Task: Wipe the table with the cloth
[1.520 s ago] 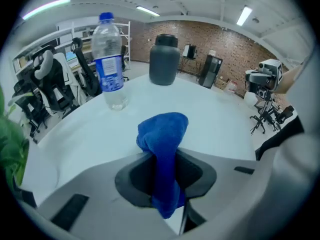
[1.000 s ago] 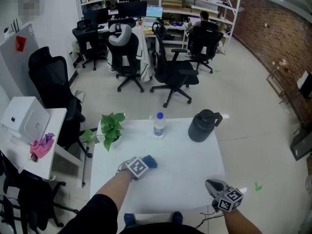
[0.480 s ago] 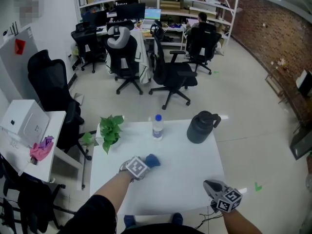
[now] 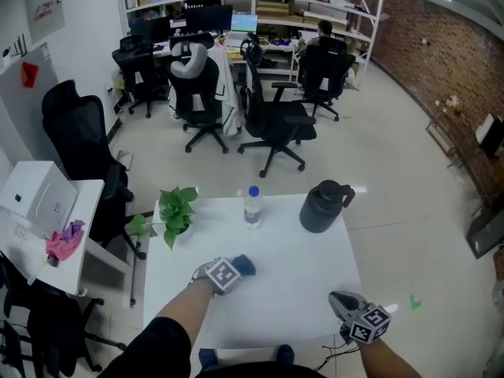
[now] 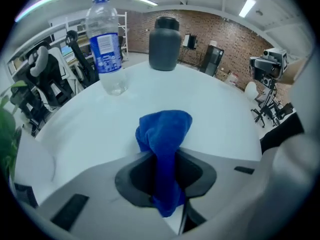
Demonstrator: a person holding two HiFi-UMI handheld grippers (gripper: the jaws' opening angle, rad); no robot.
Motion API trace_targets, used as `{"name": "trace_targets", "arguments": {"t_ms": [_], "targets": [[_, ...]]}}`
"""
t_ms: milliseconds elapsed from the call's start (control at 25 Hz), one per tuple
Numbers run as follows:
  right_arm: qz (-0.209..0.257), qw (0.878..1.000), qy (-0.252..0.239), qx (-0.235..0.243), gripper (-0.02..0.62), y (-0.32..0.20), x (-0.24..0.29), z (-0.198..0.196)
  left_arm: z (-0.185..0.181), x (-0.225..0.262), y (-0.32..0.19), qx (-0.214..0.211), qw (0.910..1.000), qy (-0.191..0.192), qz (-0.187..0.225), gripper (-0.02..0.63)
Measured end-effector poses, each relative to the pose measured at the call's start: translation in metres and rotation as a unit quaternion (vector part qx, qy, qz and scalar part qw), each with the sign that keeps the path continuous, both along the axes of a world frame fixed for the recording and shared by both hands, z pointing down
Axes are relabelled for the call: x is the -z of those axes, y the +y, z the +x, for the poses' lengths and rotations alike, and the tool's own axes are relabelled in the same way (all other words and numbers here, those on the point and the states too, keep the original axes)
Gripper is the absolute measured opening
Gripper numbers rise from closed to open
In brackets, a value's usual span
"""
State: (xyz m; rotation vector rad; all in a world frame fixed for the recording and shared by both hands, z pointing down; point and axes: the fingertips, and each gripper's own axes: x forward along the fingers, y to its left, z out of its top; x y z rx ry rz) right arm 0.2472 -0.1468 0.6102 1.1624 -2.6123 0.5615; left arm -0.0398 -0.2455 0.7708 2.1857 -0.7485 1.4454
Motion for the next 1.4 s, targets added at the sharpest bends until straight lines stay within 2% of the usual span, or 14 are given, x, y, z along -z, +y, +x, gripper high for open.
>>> {"name": "trace_targets", "arguments": {"t_ms": [120,200,440,600,800,1000,1160,1280,1400], "targets": [[0.002,1.0,-0.001,0.016,0.031,-0.003,-0.003,-0.014,-0.049,-0.002,0.017,0.035,0.999,-0.026,-0.015,0.077],[0.004,1.0,-0.005,0.024,0.031,-0.004,-0.002,-0.022,-0.07,-0.002,0.026,0.052,0.9984,-0.021,-0.014,0.077],[0.011,1.0,-0.013,0.026,0.031,-0.005,0.005,-0.026,-0.061,0.011,0.028,0.096,0.993,0.069,-0.009,0.075],[0.02,1.0,-0.009,0.02,0.031,-0.011,0.012,-0.021,-0.065,0.039,0.028,0.145,0.9815,0.123,0.021,0.075],[0.032,0.999,-0.006,0.023,0.031,-0.023,0.015,-0.023,-0.127,0.057,0.048,0.23,0.96,0.147,0.06,0.075],[0.037,0.999,-0.006,0.035,0.031,-0.026,0.022,-0.035,-0.195,0.066,0.108,0.313,0.9384,0.134,0.059,0.075],[0.036,0.998,0.005,0.045,0.031,-0.025,0.022,-0.041,-0.241,0.052,0.169,0.365,0.9235,0.109,0.049,0.075],[0.034,0.998,0.011,0.047,0.031,-0.024,0.019,-0.044,-0.266,0.034,0.196,0.393,0.915,0.083,0.042,0.075],[0.033,0.998,0.017,0.049,0.031,-0.023,0.018,-0.046,-0.278,0.015,0.209,0.409,0.9106,0.051,0.036,0.08]]}}
